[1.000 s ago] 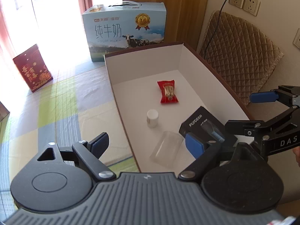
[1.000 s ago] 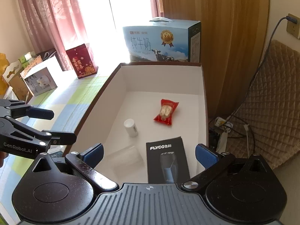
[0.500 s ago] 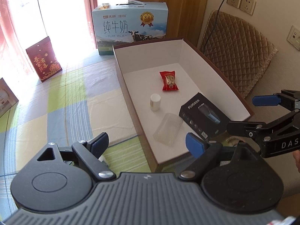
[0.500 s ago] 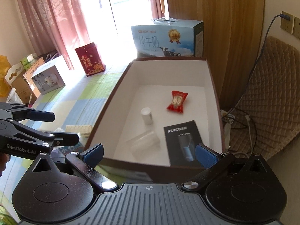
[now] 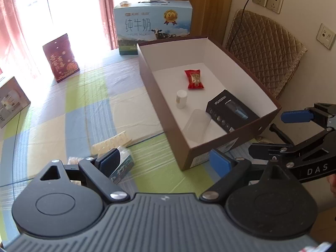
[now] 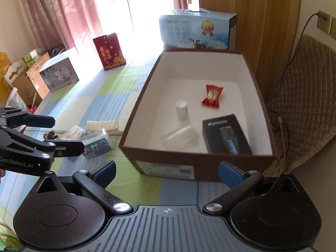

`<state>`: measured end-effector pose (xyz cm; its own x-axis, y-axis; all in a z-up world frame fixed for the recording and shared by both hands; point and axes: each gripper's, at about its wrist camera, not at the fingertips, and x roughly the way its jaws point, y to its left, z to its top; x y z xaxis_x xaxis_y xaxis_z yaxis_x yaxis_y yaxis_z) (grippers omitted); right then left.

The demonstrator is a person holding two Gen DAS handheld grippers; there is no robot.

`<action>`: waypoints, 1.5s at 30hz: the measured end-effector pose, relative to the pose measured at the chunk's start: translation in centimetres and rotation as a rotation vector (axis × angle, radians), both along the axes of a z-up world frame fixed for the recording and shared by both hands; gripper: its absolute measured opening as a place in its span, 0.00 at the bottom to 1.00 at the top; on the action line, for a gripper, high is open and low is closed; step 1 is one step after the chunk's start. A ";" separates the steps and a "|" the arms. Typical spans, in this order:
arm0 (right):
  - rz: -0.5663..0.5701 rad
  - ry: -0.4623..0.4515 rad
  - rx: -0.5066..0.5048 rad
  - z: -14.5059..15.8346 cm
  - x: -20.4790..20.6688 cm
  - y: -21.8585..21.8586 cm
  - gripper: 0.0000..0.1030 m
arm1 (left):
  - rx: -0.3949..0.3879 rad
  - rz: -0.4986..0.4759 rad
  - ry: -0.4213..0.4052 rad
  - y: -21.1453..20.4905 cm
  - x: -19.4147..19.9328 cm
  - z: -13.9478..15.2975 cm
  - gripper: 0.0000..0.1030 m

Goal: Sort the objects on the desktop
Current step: 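Move both tools back over the table items beside the box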

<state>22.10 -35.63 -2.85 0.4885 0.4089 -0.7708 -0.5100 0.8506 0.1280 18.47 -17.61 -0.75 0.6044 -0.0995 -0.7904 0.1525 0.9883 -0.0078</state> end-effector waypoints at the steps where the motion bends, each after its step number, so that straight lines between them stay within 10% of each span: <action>1: -0.003 0.005 -0.009 -0.1 -0.2 0.3 0.98 | 0.001 0.003 0.000 0.3 -0.3 0.0 0.87; 45: 0.138 0.132 0.061 -4.7 -5.4 13.3 0.98 | 0.003 0.278 0.085 15.5 -8.9 -3.5 0.88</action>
